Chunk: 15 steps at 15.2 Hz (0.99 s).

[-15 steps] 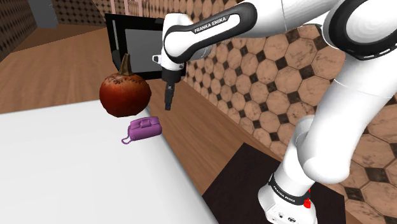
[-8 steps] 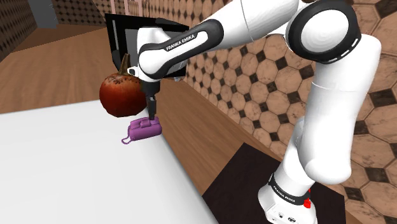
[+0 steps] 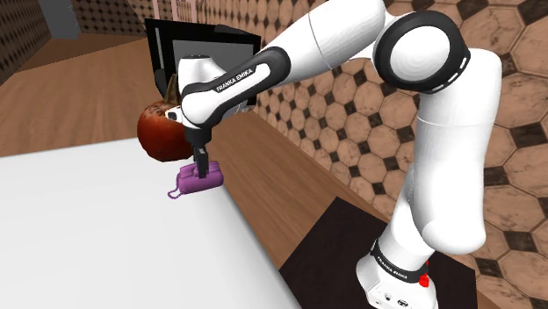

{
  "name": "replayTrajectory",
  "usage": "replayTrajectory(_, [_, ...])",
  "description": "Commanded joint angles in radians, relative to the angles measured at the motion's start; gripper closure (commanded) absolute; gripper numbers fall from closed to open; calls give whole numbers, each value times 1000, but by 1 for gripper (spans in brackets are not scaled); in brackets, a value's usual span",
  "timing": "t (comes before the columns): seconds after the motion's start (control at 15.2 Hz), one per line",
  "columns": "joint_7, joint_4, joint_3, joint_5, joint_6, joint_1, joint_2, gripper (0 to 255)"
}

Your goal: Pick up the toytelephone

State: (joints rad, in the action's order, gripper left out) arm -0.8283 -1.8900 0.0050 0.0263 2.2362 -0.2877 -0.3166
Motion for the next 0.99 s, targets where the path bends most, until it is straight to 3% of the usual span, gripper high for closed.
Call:
replayTrajectory(0.0, [-1,-9,0,0,29,0,-19,0])
replayTrajectory(0.13, [-1,-9,0,0,29,0,-19,0])
replayTrajectory(0.2, [-1,-10,0,0,29,0,-19,255])
replayTrajectory(0.92, [-1,-1,0,0,7,0,-5,255])
